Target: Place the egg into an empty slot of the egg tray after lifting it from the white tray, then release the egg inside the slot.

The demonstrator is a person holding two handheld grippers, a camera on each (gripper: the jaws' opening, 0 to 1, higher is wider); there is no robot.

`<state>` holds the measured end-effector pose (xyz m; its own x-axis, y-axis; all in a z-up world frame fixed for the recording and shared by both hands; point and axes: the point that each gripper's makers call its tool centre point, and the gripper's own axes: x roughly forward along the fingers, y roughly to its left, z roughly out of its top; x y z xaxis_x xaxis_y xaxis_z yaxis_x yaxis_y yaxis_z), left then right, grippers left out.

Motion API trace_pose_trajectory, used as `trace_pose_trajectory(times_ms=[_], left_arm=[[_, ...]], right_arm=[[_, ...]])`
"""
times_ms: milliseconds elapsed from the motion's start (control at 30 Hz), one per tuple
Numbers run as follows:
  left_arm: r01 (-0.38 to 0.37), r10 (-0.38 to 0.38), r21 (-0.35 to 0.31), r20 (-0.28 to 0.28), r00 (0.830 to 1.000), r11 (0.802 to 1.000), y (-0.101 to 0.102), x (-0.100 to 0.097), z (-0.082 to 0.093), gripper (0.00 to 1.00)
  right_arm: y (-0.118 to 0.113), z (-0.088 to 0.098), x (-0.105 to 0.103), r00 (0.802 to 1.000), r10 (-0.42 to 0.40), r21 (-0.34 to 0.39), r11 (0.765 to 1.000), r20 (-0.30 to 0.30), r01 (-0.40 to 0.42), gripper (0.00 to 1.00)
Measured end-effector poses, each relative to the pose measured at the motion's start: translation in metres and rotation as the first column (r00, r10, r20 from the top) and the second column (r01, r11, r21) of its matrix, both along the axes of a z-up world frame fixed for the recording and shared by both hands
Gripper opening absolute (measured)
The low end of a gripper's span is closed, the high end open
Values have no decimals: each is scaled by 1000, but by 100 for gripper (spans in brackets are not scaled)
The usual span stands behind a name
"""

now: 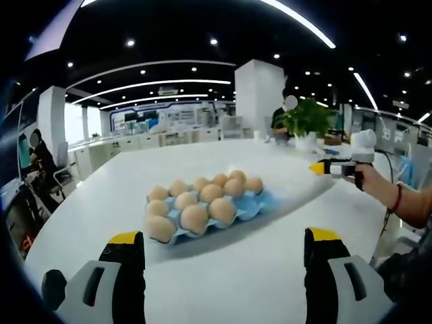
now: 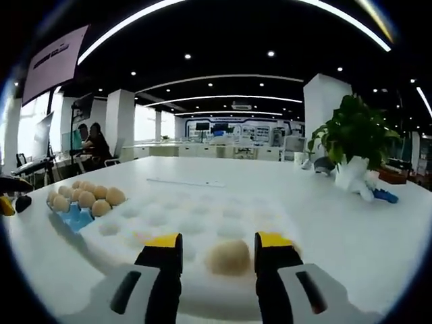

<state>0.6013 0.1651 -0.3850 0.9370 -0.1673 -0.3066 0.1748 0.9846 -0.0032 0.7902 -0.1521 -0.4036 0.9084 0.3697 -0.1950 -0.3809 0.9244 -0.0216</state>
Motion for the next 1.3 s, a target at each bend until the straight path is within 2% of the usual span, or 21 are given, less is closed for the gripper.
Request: trace_pose_trajectory(times_ms=[100, 367, 400, 533, 767, 1000, 1133, 1233, 1300], left_arm=[[2, -2, -1, 4, 1000, 1000, -1, 0, 1, 100], [9, -9, 2, 6, 1000, 1000, -1, 2, 2, 100], [7, -7, 0, 9, 1000, 1000, 0, 2, 2, 100], [4, -4, 1, 8, 1000, 1000, 1, 2, 2, 100], [-3, 3, -2, 2, 1000, 1000, 3, 0, 0, 100], [-2, 2, 3, 0, 1000, 1000, 2, -1, 0, 100], [-9, 9, 6, -3, 1000, 1000, 5, -2, 0, 100], [-14, 14, 5, 0, 1000, 1000, 6, -3, 0, 100], [-19, 19, 6, -3, 1000, 1000, 7, -3, 0, 100]], right_arm=[[-3, -4, 2, 1000, -21, 1, 1000, -9, 21, 38], [-6, -14, 3, 998, -49, 66, 996, -43, 51, 32], [-8, -12, 4, 998, -60, 63, 996, -28, 62, 31], [-8, -11, 7, 997, -69, 81, 994, -34, 72, 28], [-6, -13, 8, 998, -61, 33, 998, -8, 62, 27], [-7, -11, 8, 999, -43, 44, 998, 5, 43, 27], [-8, -10, 7, 1000, -28, 47, 998, -7, 28, 26], [-7, -6, 7, 1000, -18, 29, 999, 10, 18, 26], [-7, 3, 6, 999, -17, 18, 1000, 48, 16, 26]])
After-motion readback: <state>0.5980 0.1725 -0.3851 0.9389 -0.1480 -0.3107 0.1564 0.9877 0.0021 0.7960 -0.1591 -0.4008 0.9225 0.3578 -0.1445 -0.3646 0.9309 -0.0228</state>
